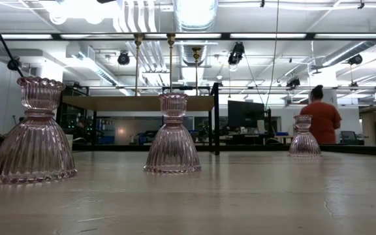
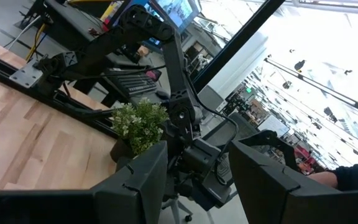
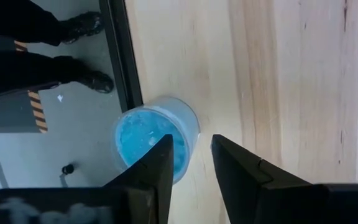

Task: Pick & Place candle stick holders
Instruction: Put the blue scented candle on the shelf

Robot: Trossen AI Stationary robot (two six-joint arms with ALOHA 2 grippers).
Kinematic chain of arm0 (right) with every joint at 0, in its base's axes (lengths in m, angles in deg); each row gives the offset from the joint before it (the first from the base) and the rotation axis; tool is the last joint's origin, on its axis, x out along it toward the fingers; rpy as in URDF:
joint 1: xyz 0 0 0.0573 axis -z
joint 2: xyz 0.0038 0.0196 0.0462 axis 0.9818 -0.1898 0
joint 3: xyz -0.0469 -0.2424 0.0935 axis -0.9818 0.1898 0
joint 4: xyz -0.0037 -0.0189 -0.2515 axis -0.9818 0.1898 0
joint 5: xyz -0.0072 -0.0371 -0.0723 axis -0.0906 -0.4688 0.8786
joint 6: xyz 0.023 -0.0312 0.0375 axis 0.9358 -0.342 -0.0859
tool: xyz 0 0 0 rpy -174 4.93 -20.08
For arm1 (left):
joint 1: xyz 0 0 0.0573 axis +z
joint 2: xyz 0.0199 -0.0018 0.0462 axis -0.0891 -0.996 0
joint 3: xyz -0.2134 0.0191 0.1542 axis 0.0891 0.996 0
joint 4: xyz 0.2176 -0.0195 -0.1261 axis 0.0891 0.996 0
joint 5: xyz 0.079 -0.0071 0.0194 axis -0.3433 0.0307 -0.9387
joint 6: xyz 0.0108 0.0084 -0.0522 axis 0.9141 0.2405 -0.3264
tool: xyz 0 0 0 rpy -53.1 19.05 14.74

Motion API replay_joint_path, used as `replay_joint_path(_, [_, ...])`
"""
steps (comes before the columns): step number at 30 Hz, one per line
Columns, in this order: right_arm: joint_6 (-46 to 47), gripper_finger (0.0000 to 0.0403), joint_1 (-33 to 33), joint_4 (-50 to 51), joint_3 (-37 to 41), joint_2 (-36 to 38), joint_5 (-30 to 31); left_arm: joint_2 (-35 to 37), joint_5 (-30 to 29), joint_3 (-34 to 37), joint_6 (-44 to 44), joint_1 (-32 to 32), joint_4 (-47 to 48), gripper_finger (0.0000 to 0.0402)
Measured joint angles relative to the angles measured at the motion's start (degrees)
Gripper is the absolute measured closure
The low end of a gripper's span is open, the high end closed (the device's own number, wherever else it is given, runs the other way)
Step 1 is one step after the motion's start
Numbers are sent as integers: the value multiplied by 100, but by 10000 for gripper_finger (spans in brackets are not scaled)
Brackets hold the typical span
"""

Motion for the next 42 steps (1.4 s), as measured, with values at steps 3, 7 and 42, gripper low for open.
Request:
replay_joint_path(3, [0, 304, 0, -2, 2, 0, 2, 0, 1, 0, 0, 0, 0, 225])
replay_joint_path(7, [15, 310, -9, -2, 24, 0, 14, 0, 1, 0, 0, 2, 0, 225])
replay_joint_path(42, [736, 394, -86, -237, 278, 63, -50, 0, 1, 0, 72, 2, 2, 225])
